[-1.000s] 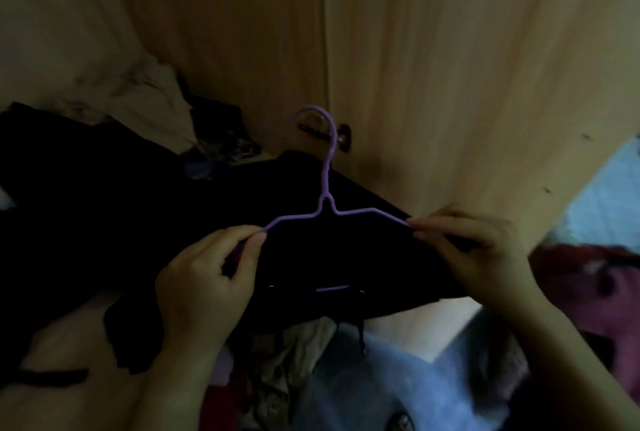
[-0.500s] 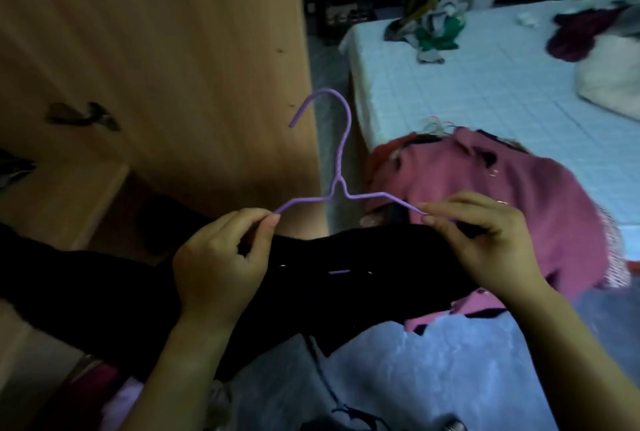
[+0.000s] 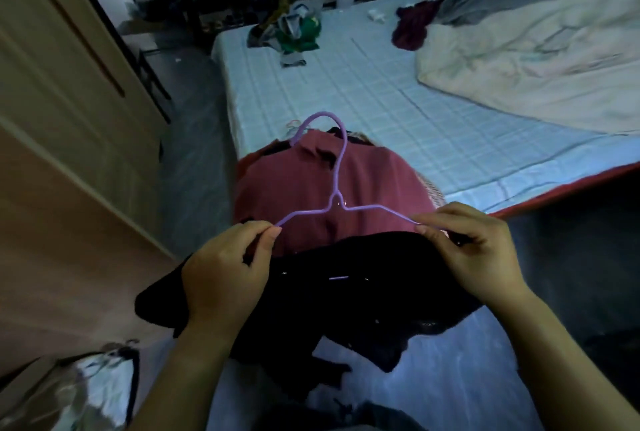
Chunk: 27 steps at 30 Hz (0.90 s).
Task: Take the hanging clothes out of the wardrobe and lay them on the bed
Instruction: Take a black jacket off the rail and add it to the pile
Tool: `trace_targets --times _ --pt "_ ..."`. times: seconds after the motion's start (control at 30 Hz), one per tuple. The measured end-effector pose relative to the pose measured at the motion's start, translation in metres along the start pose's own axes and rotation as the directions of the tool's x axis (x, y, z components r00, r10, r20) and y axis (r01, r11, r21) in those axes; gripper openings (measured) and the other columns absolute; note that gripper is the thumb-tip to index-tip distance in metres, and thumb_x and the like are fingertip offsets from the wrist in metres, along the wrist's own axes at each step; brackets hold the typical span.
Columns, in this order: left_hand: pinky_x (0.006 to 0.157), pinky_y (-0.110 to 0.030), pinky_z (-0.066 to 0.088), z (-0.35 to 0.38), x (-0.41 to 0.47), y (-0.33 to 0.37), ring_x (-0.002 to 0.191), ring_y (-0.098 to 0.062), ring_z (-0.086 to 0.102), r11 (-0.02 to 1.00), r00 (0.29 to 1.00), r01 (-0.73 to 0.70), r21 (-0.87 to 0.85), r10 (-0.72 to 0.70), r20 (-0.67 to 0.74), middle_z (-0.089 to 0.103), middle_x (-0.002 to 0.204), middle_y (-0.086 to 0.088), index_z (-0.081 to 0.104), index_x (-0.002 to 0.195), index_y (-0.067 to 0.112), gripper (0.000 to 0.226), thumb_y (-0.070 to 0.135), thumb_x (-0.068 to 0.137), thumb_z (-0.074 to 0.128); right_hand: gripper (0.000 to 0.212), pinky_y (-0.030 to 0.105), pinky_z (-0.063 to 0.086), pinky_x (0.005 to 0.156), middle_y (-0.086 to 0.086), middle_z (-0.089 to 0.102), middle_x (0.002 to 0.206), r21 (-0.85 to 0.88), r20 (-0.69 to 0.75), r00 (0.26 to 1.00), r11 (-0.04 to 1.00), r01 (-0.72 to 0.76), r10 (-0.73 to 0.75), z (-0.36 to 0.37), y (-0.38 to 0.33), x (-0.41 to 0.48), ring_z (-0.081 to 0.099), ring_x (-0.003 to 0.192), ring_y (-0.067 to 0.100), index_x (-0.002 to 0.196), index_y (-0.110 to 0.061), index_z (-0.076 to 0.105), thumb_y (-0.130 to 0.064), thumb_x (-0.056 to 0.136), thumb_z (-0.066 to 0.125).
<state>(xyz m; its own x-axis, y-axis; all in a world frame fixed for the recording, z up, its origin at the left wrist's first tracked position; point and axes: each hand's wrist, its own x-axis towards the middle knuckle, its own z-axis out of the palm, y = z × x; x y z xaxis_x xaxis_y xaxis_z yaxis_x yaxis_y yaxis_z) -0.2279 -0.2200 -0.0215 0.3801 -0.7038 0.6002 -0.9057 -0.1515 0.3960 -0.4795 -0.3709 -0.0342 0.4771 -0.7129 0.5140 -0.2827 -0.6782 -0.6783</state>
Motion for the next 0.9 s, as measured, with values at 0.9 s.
trace_targets --times 0.9 --pt "0.096 -0.042 0.033 0.334 0.225 -0.177 0.09 -0.017 0.059 0.957 0.754 0.276 0.091 -0.274 0.597 0.064 0.096 0.006 0.066 0.102 0.027 0.025 0.038 0.094 0.044 0.017 0.036 0.047 0.079 0.0 0.068 0.092 -0.234 0.155 0.929 0.926 -0.297 0.337 0.172 0.312 0.258 0.06 0.087 0.024 0.088 -0.023 0.076 -0.012 0.075 0.077"
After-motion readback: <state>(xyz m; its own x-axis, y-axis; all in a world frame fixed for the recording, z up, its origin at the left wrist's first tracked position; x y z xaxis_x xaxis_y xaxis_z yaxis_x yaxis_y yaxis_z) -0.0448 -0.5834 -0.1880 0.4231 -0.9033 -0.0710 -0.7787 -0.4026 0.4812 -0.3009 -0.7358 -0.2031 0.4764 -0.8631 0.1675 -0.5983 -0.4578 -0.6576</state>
